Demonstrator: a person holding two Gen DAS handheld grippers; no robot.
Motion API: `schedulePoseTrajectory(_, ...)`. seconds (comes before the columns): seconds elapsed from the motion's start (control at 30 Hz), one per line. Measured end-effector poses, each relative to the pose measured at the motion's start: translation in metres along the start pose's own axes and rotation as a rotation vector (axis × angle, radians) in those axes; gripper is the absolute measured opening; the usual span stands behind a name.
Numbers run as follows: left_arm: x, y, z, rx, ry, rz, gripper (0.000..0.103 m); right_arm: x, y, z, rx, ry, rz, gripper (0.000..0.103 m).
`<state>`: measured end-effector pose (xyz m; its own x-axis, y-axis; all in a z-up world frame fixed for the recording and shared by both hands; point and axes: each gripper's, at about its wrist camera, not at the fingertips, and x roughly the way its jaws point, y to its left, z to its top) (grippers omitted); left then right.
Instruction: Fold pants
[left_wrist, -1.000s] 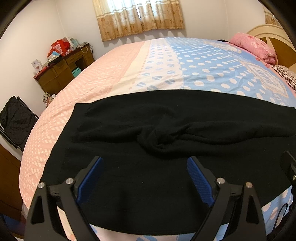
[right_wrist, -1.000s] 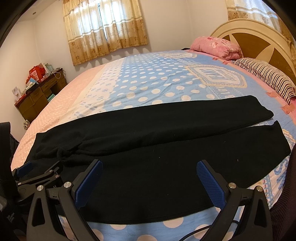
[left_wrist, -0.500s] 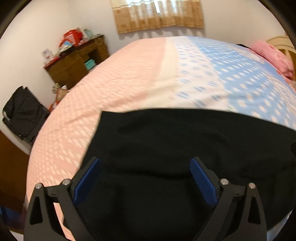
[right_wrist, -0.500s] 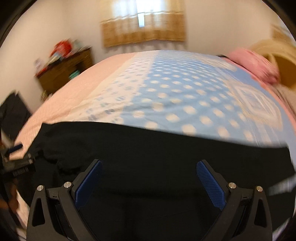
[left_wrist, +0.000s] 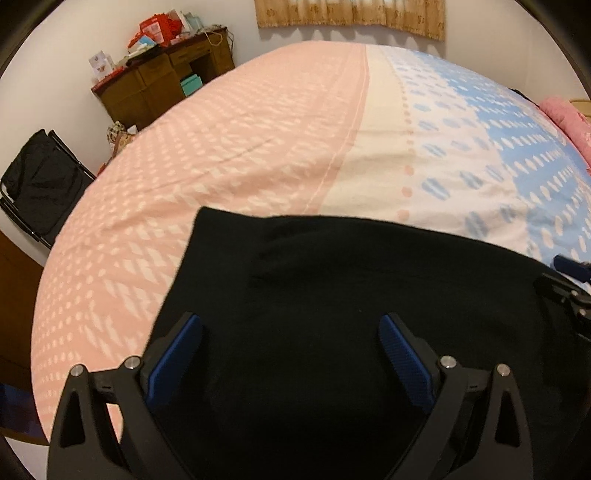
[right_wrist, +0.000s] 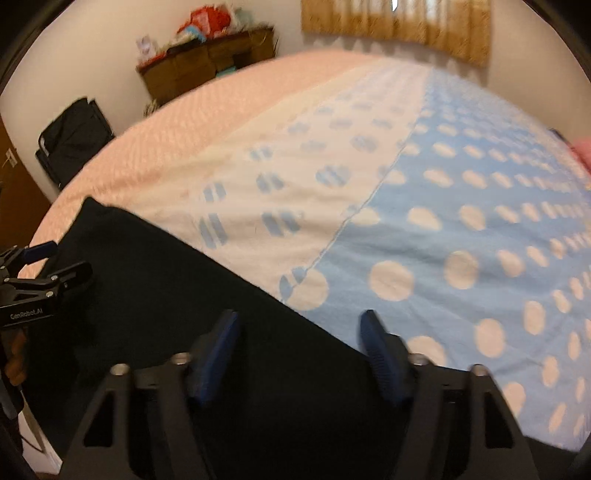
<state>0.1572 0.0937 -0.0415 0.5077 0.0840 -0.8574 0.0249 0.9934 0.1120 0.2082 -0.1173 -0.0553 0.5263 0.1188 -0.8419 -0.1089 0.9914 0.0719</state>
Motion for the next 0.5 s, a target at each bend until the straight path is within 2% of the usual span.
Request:
schedulePoseTrajectory(0.03,0.004,0.000,-0.001,0.001,0.005,0.002,0.099,0.006,0.001,0.000,-0.013,0.023,0.016,0.056)
schedulePoseTrajectory(0.1,0.008,0.000,-0.001,0.000,0.008,0.007,0.099,0.005,0.005,-0.002,-0.059,-0.001,0.009,0.046)
schedulePoseTrajectory(0.13,0.008,0.001,0.000,-0.004,0.006,0.004,0.099,0.005,0.007,-0.003,-0.072,0.003,0.030,0.035)
schedulePoseTrajectory(0.17,0.008,0.000,0.001,-0.007,0.003,0.001,0.099,0.005,0.008,-0.003,-0.077,0.007,0.043,0.020)
schedulePoseTrajectory(0.23,0.006,0.000,0.002,-0.004,0.002,0.000,0.099,0.002,0.012,-0.004,-0.082,0.024,0.054,0.007)
schedulePoseTrajectory(0.3,0.000,0.003,0.000,-0.002,-0.004,-0.008,0.099,-0.003,0.015,-0.005,-0.096,0.022,0.027,0.005)
schedulePoseTrajectory(0.37,-0.012,0.012,-0.005,-0.007,-0.023,-0.023,0.099,-0.016,0.025,-0.007,-0.117,-0.017,0.000,0.005)
schedulePoseTrajectory(0.5,-0.032,0.035,-0.019,-0.038,-0.059,-0.049,0.099,-0.063,0.051,-0.021,-0.167,-0.137,-0.016,0.005)
